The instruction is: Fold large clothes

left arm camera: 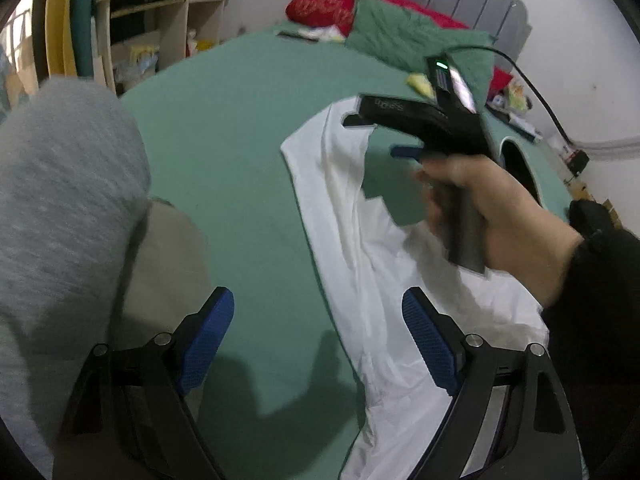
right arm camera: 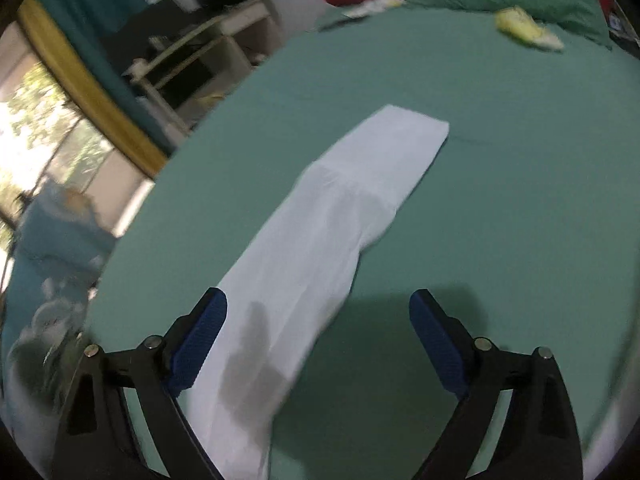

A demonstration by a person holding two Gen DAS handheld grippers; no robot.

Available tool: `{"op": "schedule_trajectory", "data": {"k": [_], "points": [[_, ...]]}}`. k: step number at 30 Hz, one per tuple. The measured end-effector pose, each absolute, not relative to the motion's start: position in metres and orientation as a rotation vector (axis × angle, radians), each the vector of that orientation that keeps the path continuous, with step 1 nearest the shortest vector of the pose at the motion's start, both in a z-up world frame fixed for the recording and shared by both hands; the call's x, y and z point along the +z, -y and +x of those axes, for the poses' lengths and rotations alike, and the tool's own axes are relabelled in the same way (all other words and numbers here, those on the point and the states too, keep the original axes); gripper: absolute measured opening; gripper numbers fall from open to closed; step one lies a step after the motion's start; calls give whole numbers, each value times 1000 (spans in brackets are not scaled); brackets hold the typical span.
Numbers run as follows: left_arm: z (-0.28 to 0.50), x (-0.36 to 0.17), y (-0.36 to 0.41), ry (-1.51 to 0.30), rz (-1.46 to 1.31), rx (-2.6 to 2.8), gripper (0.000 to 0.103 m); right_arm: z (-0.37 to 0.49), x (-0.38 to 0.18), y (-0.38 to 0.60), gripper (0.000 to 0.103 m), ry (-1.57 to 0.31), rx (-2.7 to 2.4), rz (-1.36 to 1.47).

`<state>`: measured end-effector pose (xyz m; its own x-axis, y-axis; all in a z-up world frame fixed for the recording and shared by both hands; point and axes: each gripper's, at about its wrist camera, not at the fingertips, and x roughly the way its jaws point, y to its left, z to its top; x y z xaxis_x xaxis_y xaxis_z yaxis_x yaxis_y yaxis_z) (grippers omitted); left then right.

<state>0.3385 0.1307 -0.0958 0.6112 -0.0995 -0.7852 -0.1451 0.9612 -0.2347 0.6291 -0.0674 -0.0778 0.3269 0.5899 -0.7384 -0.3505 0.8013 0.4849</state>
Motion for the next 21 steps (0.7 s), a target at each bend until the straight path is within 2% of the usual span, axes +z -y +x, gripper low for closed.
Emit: {"op": "schedule_trajectory", "data": {"k": [2, 3, 4, 5, 9, 17, 21], "points": [[343, -102, -133, -944, -325, 21, 89, 642, -81, 60, 89, -1017, 596, 272], [346, -104, -136, -956, -342, 24, 89, 648, -83, 55, 56, -1016, 604, 269], [348, -104, -138, -958, -361, 21, 89, 652, -83, 49, 19, -1005, 593, 220], [348, -103, -140, -952, -369, 21, 89, 657, -87, 45, 2, -1039, 601, 191], [353, -99, -140, -940, -388, 30, 89, 641, -61, 67, 2, -935, 626, 203], [343, -94, -120, -916, -347, -12, 89, 546, 61, 184, 2, -703, 532, 145], [341, -92, -104, -913, -333, -52, 89, 494, 102, 240, 2, -631, 448, 76]]}}
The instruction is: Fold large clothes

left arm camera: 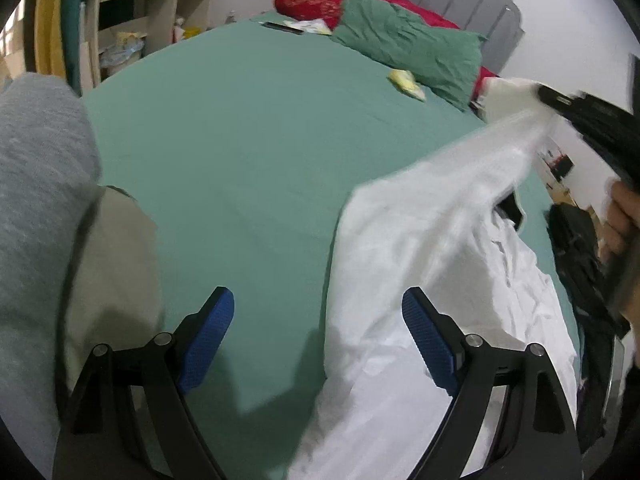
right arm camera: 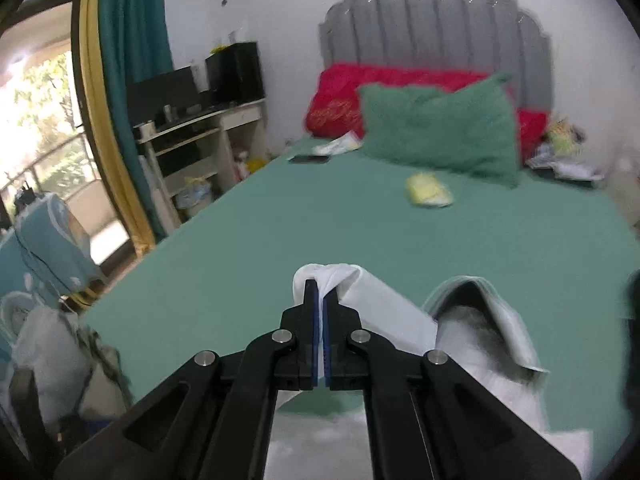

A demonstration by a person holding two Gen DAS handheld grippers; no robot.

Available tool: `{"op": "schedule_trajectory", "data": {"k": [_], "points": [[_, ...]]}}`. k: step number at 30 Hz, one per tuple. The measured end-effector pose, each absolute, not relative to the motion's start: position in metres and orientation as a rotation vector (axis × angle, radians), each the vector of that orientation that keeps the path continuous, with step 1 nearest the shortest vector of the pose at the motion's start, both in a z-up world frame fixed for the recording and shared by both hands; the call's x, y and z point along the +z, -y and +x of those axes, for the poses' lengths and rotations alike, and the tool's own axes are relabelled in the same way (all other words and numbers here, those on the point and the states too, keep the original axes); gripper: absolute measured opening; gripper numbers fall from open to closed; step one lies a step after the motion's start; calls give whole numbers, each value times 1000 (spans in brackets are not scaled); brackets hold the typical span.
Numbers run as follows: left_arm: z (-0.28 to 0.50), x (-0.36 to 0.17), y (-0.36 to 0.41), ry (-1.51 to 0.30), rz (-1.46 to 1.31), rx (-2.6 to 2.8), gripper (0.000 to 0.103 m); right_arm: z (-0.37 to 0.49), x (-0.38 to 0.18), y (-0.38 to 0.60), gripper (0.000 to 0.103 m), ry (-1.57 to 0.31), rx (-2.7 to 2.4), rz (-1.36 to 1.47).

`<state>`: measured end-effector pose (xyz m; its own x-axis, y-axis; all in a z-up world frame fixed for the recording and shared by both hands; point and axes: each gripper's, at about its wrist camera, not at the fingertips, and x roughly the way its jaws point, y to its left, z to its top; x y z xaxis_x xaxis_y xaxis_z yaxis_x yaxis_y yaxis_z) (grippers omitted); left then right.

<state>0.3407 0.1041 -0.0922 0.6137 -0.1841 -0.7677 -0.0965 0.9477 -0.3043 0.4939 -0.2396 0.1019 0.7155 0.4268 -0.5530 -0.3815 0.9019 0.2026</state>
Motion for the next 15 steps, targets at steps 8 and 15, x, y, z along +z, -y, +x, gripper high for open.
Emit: {"op": "schedule_trajectory", "data": {"k": [8, 15], "points": [[343, -103, -43, -979, -266, -185, 89, 421, 62, 354, 2, -727, 203, 84], [351, -138, 3, -1052, -79, -187, 89, 387, -41, 417, 17, -975, 163, 212]]}}
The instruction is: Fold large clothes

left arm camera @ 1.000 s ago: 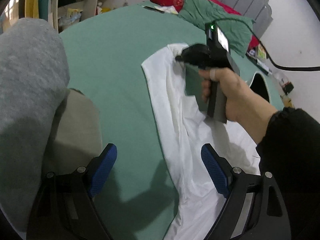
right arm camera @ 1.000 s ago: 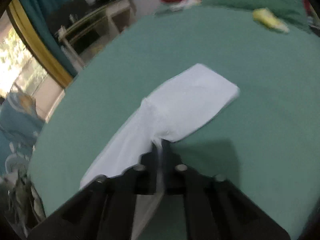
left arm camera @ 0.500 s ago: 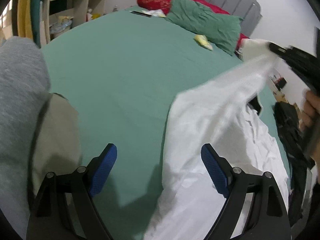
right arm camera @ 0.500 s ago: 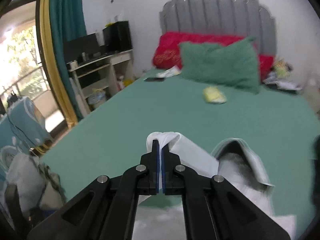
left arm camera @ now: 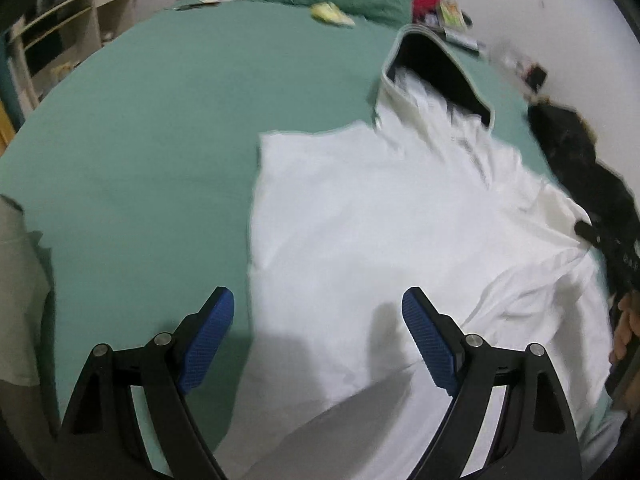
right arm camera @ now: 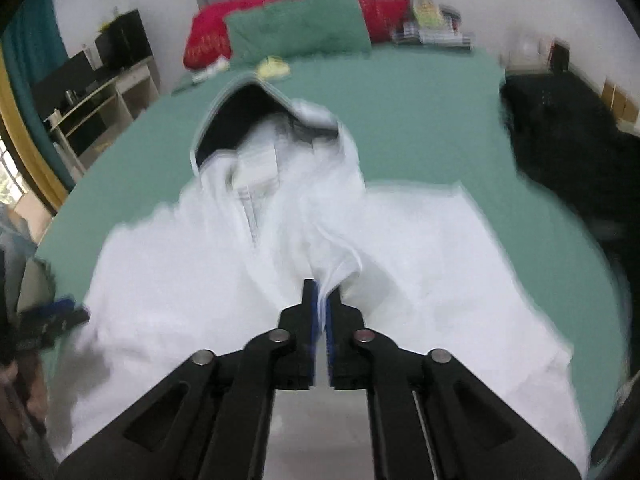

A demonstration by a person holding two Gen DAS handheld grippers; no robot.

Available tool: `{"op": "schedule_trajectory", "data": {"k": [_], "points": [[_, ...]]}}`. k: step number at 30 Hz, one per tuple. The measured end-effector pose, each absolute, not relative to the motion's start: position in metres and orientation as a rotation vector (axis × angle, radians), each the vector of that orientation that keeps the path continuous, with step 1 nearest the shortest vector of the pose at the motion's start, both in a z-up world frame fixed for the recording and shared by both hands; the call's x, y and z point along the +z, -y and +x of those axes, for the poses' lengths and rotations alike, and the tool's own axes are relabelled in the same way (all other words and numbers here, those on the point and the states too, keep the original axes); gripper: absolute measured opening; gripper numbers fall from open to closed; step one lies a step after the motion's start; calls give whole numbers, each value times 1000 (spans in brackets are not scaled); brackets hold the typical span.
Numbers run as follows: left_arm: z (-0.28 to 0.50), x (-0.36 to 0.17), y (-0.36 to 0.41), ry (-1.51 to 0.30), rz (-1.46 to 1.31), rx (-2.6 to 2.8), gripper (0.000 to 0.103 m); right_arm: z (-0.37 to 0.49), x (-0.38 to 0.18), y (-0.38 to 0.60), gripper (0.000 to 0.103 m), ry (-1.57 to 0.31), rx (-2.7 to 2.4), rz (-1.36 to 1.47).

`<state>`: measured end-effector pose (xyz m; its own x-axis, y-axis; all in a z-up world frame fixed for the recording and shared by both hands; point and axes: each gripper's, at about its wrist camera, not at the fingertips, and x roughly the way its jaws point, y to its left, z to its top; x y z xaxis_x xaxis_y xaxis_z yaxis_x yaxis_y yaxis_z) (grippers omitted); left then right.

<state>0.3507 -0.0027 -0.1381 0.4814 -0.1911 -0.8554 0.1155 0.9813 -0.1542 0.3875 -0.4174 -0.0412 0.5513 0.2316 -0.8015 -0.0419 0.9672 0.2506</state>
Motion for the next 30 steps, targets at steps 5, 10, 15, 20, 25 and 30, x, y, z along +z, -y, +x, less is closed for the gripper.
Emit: {"op": "schedule_trajectory", "data": {"k": [5, 10, 15, 20, 25, 30], "points": [[347, -156, 6, -1090, -34, -184, 89, 352, -55, 461, 57, -944, 154, 271], [346, -157, 2, -1082, -4, -180, 89, 355, -70, 523, 59, -865, 193, 522], [345, -153, -6, -1074, -53, -158, 89, 399, -102, 528, 59, -897, 255, 676], [350, -149, -6, -1068, -91, -173, 65, 416, -108, 465, 4, -1010, 450, 605], [353, -148, -8, -1083, -99, -154, 51, 408, -68, 449, 3, -973, 384, 404], [351, -150, -10, -1072, -93, -130, 50, 397, -23, 481, 3, -905, 153, 193]]}}
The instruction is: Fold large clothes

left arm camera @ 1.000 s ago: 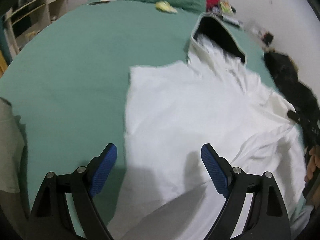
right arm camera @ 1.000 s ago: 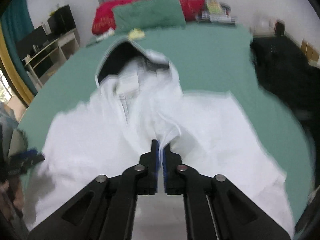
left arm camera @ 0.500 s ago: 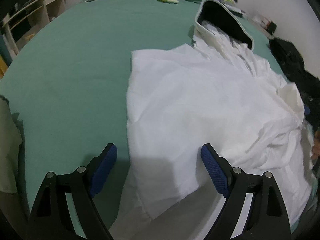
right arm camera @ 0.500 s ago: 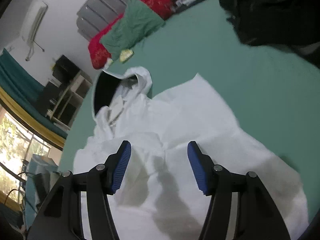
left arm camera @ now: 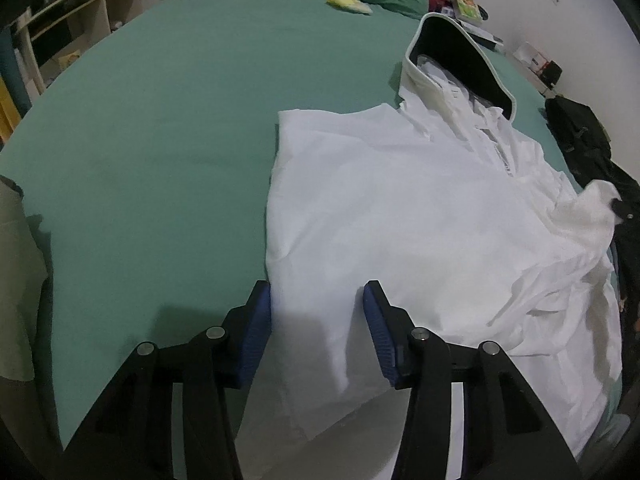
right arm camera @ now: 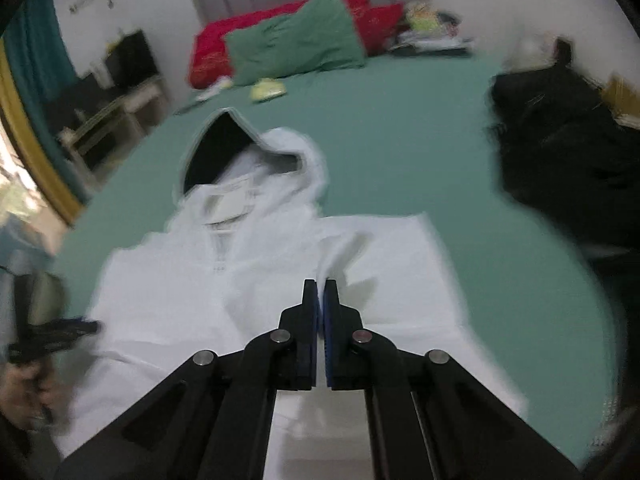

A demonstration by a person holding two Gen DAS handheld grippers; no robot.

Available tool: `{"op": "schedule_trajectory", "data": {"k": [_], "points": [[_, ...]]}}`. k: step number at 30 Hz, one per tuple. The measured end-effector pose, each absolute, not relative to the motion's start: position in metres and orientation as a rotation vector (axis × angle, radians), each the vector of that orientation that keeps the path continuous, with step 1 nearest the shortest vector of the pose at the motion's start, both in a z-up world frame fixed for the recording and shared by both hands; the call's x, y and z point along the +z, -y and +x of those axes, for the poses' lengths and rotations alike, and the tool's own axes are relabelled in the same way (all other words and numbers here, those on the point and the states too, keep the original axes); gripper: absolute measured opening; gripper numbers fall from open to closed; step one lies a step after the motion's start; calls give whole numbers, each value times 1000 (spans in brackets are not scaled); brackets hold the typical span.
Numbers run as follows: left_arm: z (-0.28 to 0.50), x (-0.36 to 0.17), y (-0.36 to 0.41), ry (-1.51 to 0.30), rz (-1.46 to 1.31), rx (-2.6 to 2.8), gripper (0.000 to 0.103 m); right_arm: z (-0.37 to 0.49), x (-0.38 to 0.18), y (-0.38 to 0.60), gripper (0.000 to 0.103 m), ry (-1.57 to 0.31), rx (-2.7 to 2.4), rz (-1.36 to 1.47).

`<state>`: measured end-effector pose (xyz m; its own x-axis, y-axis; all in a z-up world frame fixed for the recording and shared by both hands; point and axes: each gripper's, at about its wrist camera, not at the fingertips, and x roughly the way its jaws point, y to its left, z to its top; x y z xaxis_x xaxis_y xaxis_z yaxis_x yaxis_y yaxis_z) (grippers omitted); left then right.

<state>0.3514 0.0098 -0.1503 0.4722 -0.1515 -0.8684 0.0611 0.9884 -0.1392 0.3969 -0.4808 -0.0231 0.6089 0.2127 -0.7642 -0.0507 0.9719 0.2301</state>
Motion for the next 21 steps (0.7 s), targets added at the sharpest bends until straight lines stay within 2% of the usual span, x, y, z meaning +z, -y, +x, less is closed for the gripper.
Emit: {"op": "schedule_trajectory", "data": {"k": [3, 6, 10, 11, 12, 13, 14, 21], "points": [[349, -153, -9, -1064, -31, -92, 49, 397, -42, 497, 3, -1009, 58, 147], [350, -150, -14, -1057, -51, -68, 49, 394, -78, 515, 3, -1146, 42, 241], [351, -122, -33, -989, -182, -75, 49, 386, -76, 517, 6, -1085, 32, 267], [351, -113, -37, -956, -193, -70, 49, 389, -68, 515, 14, -1049, 17, 246], [351, -107, -41, -934, -198, -62, 49, 394, -61, 512, 32, -1013, 10, 233], [352, -101, -45, -917, -202, -52, 50, 404, -52, 508, 44, -975, 14, 229], [354, -97, -48, -904, -204, -44, 51, 415, -46, 503, 61, -946, 27, 234], [370, -106, -69, -910, -204, 42, 51, 526, -38, 455, 63, -897, 167, 239]]}}
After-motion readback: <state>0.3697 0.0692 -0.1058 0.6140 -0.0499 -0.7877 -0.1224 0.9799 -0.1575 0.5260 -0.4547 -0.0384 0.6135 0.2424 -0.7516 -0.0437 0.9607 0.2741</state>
